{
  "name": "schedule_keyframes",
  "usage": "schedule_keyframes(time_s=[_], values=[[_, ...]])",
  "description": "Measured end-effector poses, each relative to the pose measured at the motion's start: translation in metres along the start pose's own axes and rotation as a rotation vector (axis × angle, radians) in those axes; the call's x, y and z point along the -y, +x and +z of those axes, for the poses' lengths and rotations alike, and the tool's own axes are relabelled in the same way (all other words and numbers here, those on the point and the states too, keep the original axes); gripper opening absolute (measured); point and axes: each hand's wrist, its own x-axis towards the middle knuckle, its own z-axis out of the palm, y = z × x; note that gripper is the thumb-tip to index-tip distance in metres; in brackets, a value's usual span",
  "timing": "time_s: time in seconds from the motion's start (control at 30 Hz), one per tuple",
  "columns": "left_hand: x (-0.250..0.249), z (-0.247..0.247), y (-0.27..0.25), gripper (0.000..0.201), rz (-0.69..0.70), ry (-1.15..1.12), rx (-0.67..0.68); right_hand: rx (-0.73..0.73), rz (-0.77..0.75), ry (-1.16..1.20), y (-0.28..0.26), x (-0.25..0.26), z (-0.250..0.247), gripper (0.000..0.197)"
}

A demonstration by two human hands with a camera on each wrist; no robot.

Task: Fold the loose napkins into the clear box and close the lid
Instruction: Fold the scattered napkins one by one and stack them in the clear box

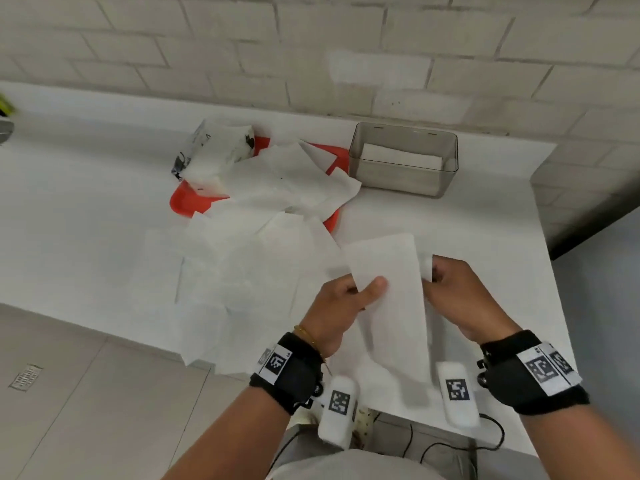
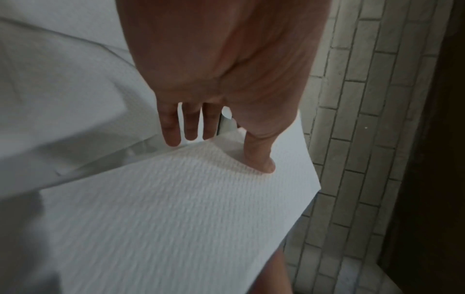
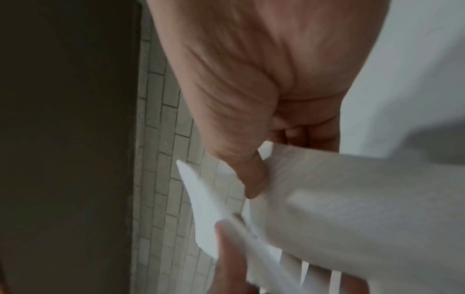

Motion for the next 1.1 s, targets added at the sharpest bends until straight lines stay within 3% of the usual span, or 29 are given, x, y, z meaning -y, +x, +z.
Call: schedule_keyframes(time_s=[0.07,0.17,0.23,0.4,0.53,0.63,0.7,0.77,0.83,0.93,1.0,1.1], values=[[-0.003,-0.001,-0.003,0.029,0.013,-0.039,-0.021,0.067,0.017,0.052,-0.008,0.013,0.014,0.019],[-0.006,-0.011,-0.009,0.035,0.097,0.015,-0.089,0.104,0.065,0.107,-0.019,0.025,0.028,0.058],[-0.006,-0.019,-0.015,0.042,0.133,0.09,-0.128,0.144,0.037,0.142,-0.025,0.026,0.04,0.067],[-0.004,-0.043,-0.03,0.022,0.174,0.137,-0.177,0.11,-0.019,0.244,-0.029,0.015,0.07,0.066],[-0.005,-0.067,-0.037,0.024,0.159,0.153,-0.136,0.014,0.008,0.282,-0.029,0.009,0.091,0.032],[-0.005,-0.095,-0.04,0.03,0.149,0.159,-0.11,-0.091,0.058,0.308,-0.022,0.002,0.095,0.025],[0.001,-0.126,-0.039,0.039,0.175,0.44,-0.148,-0.181,0.095,0.355,-0.02,0.0,0.087,0.031],[0.011,-0.159,-0.039,0.046,0.143,0.972,-0.155,-0.27,0.11,0.402,-0.02,-0.001,0.072,0.039],[0.023,-0.181,-0.045,0.061,0.08,1.317,-0.152,-0.34,0.119,0.43,-0.024,-0.001,0.055,0.039],[0.038,-0.194,-0.052,0.079,0.115,1.4,-0.185,-0.41,0.144,0.443,-0.03,-0.002,0.035,0.038],[0.045,-0.195,-0.053,0.081,0.14,1.377,-0.187,-0.433,0.159,0.447,-0.032,-0.003,0.031,0.038],[0.041,-0.19,-0.051,0.076,0.064,1.377,-0.143,-0.413,0.17,0.427,-0.035,-0.003,0.037,0.037]])
